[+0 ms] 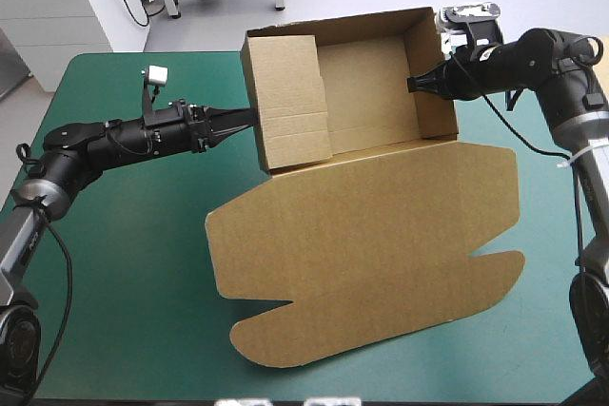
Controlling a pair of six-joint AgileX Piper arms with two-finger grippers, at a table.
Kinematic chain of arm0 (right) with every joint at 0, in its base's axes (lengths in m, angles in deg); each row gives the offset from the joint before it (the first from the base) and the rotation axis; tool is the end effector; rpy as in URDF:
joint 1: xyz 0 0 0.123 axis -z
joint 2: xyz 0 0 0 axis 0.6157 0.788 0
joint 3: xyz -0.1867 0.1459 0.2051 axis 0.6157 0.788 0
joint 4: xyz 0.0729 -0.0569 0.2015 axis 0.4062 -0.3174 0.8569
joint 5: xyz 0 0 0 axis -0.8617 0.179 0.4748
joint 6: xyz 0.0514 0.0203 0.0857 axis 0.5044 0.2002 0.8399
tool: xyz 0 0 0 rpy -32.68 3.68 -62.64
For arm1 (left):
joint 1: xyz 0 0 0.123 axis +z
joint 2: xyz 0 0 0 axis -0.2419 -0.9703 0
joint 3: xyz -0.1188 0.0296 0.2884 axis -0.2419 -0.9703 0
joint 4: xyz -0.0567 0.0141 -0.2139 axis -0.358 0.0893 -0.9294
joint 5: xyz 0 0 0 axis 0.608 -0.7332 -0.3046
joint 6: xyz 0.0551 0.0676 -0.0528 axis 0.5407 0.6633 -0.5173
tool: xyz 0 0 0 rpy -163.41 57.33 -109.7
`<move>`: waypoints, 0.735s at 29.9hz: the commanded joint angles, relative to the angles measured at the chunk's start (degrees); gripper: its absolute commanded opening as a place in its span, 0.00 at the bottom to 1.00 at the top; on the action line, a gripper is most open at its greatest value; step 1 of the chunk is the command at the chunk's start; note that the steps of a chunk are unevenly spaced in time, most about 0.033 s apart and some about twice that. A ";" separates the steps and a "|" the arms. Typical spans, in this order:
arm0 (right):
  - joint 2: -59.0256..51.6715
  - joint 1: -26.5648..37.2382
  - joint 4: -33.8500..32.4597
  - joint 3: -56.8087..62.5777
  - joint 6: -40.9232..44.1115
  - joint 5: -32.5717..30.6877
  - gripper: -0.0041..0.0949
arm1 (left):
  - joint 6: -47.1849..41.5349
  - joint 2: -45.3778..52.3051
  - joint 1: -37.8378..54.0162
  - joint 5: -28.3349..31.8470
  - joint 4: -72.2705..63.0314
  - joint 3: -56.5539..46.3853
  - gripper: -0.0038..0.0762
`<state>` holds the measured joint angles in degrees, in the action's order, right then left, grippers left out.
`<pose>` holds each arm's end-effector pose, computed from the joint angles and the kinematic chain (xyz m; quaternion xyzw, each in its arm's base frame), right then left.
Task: Fold the box
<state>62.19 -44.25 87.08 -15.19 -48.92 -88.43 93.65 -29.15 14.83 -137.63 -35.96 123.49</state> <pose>0.3458 0.0676 0.4298 -0.1239 0.9048 0.1484 0.3794 0.2900 -0.0903 0.3836 0.1490 0.7221 -0.5594 0.3787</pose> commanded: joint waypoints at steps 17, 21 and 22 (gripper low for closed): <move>-2.91 -0.94 0.68 -1.87 3.47 5.18 0.03 | -4.26 2.14 -4.12 -0.35 1.69 9.07 0.66; -2.91 -1.62 -0.15 -1.87 4.18 6.11 0.03 | -8.64 2.14 -7.28 6.14 9.61 13.48 0.66; -2.91 -1.92 -0.28 -1.87 4.20 6.27 0.03 | -10.71 2.14 -8.27 8.44 12.28 14.73 0.66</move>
<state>62.19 -45.06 83.67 -15.19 -46.32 -86.34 87.39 -29.17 9.48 -132.13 -24.77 133.46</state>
